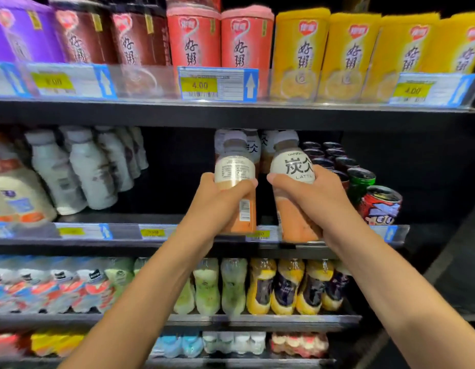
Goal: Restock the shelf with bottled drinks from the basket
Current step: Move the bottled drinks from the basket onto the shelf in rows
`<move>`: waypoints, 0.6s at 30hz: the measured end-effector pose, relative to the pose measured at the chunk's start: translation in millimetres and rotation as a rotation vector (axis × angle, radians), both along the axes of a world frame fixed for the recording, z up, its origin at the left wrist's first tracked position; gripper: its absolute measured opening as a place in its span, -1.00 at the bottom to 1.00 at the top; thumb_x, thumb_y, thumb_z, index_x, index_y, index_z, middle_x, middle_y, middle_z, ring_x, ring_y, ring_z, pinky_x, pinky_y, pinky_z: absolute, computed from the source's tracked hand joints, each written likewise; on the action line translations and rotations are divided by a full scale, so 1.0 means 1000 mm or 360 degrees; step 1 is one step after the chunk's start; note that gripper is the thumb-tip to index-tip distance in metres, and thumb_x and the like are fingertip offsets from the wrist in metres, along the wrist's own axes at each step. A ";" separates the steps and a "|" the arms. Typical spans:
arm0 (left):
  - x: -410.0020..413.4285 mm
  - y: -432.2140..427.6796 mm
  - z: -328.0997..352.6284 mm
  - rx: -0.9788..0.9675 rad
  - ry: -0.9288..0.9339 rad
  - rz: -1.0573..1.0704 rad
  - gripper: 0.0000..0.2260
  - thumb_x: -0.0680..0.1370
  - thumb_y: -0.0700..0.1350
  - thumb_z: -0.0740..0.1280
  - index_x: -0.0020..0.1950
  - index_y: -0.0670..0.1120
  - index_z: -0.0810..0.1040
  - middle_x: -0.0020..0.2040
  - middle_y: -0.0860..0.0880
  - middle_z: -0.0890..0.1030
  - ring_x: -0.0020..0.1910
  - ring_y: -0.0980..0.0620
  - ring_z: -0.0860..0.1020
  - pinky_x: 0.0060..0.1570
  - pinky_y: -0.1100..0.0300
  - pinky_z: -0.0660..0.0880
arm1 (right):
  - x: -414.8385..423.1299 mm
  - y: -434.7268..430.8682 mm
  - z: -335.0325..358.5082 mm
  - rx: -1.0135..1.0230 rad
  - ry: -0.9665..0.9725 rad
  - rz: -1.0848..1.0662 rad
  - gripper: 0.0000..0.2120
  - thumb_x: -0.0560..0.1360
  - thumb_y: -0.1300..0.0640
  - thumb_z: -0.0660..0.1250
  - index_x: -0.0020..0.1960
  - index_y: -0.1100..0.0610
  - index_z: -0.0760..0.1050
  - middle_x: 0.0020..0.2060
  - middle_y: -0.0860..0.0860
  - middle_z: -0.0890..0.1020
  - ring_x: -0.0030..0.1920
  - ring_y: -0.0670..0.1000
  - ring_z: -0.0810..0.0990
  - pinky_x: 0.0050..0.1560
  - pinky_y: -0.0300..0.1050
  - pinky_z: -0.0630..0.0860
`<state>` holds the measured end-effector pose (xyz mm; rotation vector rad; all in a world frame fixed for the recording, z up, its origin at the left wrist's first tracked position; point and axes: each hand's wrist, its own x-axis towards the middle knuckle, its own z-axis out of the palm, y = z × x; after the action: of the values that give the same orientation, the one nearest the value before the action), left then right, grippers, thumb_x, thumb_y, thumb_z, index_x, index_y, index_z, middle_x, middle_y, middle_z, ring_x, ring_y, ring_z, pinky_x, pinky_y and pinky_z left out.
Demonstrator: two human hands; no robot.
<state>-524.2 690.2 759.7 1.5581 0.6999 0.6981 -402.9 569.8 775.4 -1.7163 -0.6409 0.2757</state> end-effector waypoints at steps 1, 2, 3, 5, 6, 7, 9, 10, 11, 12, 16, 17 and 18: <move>0.007 0.009 0.001 -0.0014 0.0013 0.0044 -0.52 0.35 0.11 0.52 0.13 -0.06 0.44 -0.03 -0.11 0.67 -0.17 -0.03 0.69 -0.25 0.06 0.63 | 0.007 0.008 0.000 -0.0021 0.0015 -0.0033 -0.42 0.11 -0.27 0.55 0.00 0.05 0.62 -0.16 -0.01 0.73 -0.13 0.04 0.72 -0.06 0.14 0.67; 0.014 0.018 0.003 -0.0044 0.0021 0.0092 -0.57 0.37 0.08 0.53 0.08 -0.06 0.45 -0.06 -0.10 0.67 -0.17 -0.03 0.69 -0.23 0.05 0.64 | 0.013 0.016 0.000 -0.0037 0.0033 -0.0068 -0.41 0.10 -0.28 0.55 -0.02 0.08 0.63 -0.17 0.00 0.73 -0.15 0.05 0.72 -0.08 0.12 0.68; 0.023 0.028 0.001 -0.0075 0.0025 0.0125 -0.63 0.37 0.04 0.54 0.03 -0.07 0.50 -0.09 -0.11 0.69 -0.18 -0.03 0.69 -0.20 0.05 0.65 | 0.022 0.025 -0.001 -0.0044 0.0061 -0.0097 -0.44 0.12 -0.26 0.55 -0.06 0.11 0.63 -0.19 0.02 0.73 -0.18 0.04 0.71 -0.12 0.07 0.68; 0.042 0.049 -0.001 -0.0089 0.0011 0.0191 -0.63 0.30 0.03 0.58 0.00 -0.08 0.59 -0.11 -0.11 0.71 -0.20 -0.02 0.69 -0.20 0.08 0.65 | 0.037 0.043 -0.003 -0.0041 0.0139 -0.0118 -0.62 0.21 -0.13 0.58 -0.16 0.13 0.63 -0.26 0.03 0.71 -0.33 -0.02 0.66 -0.34 -0.10 0.62; 0.050 0.060 -0.002 -0.0050 -0.0012 0.0218 -0.50 0.21 0.07 0.60 0.06 -0.10 0.59 -0.09 -0.10 0.71 -0.19 -0.01 0.69 -0.20 0.09 0.65 | 0.045 0.053 -0.005 -0.0031 0.0162 -0.0113 -0.67 0.25 -0.06 0.59 -0.15 0.13 0.63 -0.25 0.04 0.72 -0.37 -0.03 0.64 -0.39 -0.16 0.56; 0.058 0.071 -0.002 0.0024 -0.0012 0.0234 -0.35 0.14 0.09 0.62 0.13 -0.13 0.55 -0.06 -0.08 0.70 -0.17 0.00 0.69 -0.23 0.12 0.64 | 0.053 0.063 -0.007 -0.0019 0.0166 -0.0107 -0.69 0.27 -0.01 0.60 -0.11 0.13 0.64 -0.19 0.07 0.74 -0.34 -0.01 0.64 -0.35 -0.18 0.55; 0.069 0.089 -0.002 0.0188 0.0057 0.0220 -0.27 0.15 0.03 0.65 0.21 -0.17 0.44 -0.01 -0.04 0.64 -0.14 0.07 0.64 -0.33 0.24 0.54 | 0.068 0.078 -0.007 -0.0023 0.0073 -0.0105 -0.72 0.27 0.02 0.62 -0.12 0.10 0.63 -0.16 0.07 0.73 -0.26 0.03 0.66 -0.23 -0.11 0.59; 0.075 0.097 -0.003 0.0211 0.0082 0.0196 -0.28 0.20 -0.04 0.66 0.23 -0.17 0.40 0.01 -0.04 0.62 -0.11 0.08 0.62 -0.34 0.28 0.49 | 0.073 0.083 -0.004 -0.0052 0.0022 -0.0092 -0.75 0.27 0.03 0.62 -0.17 0.07 0.61 -0.20 0.04 0.71 -0.27 0.01 0.66 -0.22 -0.12 0.60; 0.079 0.104 -0.005 0.0219 0.0083 0.0171 -0.28 0.23 -0.10 0.66 0.25 -0.18 0.37 0.04 -0.05 0.61 -0.08 0.07 0.60 -0.32 0.28 0.48 | 0.080 0.088 -0.002 -0.0096 0.0009 -0.0072 -0.77 0.28 0.05 0.62 -0.20 0.05 0.59 -0.21 0.02 0.70 -0.28 -0.02 0.65 -0.22 -0.13 0.59; 0.084 0.112 -0.008 0.0228 0.0082 0.0146 -0.28 0.24 -0.15 0.66 0.26 -0.18 0.35 0.06 -0.07 0.60 -0.05 0.06 0.60 -0.29 0.27 0.48 | 0.086 0.092 -0.001 -0.0130 0.0011 -0.0040 -0.78 0.29 0.07 0.61 -0.22 0.04 0.57 -0.20 0.03 0.70 -0.28 -0.04 0.64 -0.22 -0.14 0.58; 0.100 0.136 -0.024 0.0303 0.0074 0.0064 -0.28 0.25 -0.25 0.64 0.25 -0.18 0.29 0.11 -0.10 0.57 0.10 -0.02 0.59 -0.01 0.08 0.57 | 0.109 0.110 -0.010 -0.0188 0.0037 -0.0059 -0.73 0.31 0.18 0.60 -0.20 0.04 0.50 -0.21 -0.01 0.64 -0.26 -0.06 0.61 -0.24 -0.16 0.53; 0.104 0.141 -0.027 0.0317 0.0052 0.0058 -0.29 0.25 -0.26 0.64 0.23 -0.16 0.27 0.12 -0.10 0.57 0.12 -0.03 0.58 0.06 0.04 0.57 | 0.115 0.114 -0.014 -0.0193 0.0035 -0.0081 -0.73 0.30 0.18 0.61 -0.14 0.05 0.53 -0.16 0.00 0.66 -0.22 -0.05 0.62 -0.21 -0.16 0.54; 0.107 0.144 -0.028 0.0326 0.0036 0.0057 -0.30 0.27 -0.27 0.63 0.21 -0.13 0.25 0.11 -0.07 0.55 0.12 -0.01 0.57 0.07 0.05 0.55 | 0.121 0.117 -0.017 -0.0194 0.0036 -0.0106 -0.69 0.28 0.16 0.62 -0.05 0.07 0.57 -0.09 0.01 0.67 -0.16 -0.02 0.65 -0.16 -0.14 0.56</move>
<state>-417.6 834.4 731.6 1.7458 0.6913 0.8000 -282.3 686.6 758.4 -1.8448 -0.5588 0.2920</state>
